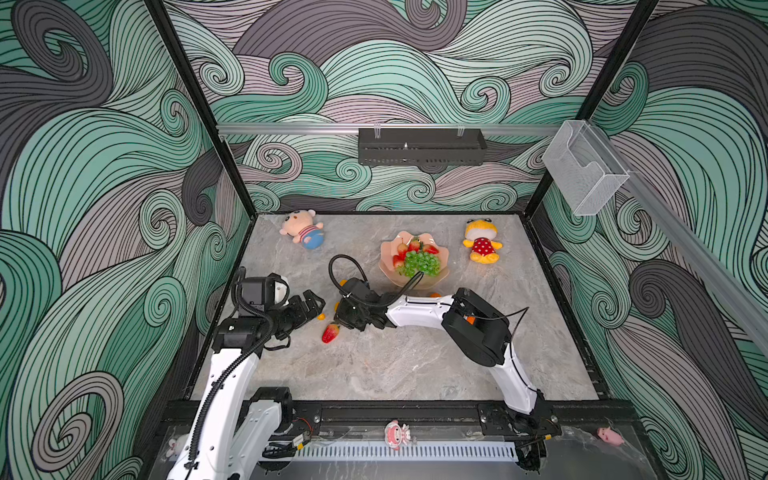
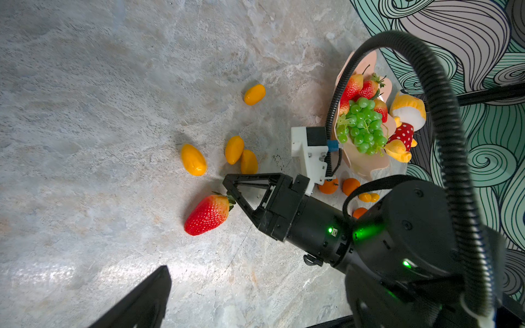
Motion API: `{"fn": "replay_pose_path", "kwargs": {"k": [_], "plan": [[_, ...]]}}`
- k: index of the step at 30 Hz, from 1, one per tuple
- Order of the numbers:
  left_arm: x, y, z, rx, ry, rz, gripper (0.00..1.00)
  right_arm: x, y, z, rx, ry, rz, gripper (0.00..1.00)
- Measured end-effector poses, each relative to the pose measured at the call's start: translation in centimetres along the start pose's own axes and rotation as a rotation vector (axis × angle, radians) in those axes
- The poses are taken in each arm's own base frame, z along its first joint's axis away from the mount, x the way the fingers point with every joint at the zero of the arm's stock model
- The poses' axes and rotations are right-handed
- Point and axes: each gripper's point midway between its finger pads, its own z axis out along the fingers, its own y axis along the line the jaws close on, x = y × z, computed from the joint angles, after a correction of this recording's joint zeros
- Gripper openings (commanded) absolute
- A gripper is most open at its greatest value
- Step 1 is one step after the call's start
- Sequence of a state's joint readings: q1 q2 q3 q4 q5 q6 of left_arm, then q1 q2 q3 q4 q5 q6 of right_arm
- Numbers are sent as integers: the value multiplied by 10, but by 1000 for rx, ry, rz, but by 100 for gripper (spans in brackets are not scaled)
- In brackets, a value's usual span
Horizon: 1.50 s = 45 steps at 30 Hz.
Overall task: Place and organize the fake fruits in the fruit bowl
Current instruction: 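Close the right gripper on the small pale strawberry, then lift the strawberry with the right gripper over the bowl while the left arm moves forward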
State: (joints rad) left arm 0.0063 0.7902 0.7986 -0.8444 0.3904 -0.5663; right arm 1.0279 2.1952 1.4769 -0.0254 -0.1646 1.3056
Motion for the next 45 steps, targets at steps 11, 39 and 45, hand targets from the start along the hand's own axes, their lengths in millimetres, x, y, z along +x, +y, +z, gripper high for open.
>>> {"fn": "replay_pose_path", "kwargs": {"k": [11, 39, 45], "plan": [[0, -1, 0, 4, 3, 1, 98, -4, 26, -24, -58, -18, -40, 0], [27, -56, 54, 91, 150, 167, 98, -58, -34, -201, 124, -312, -282, 0], [33, -70, 81, 81, 193, 191, 99, -87, -55, -222, 191, -358, -306, 0]]}}
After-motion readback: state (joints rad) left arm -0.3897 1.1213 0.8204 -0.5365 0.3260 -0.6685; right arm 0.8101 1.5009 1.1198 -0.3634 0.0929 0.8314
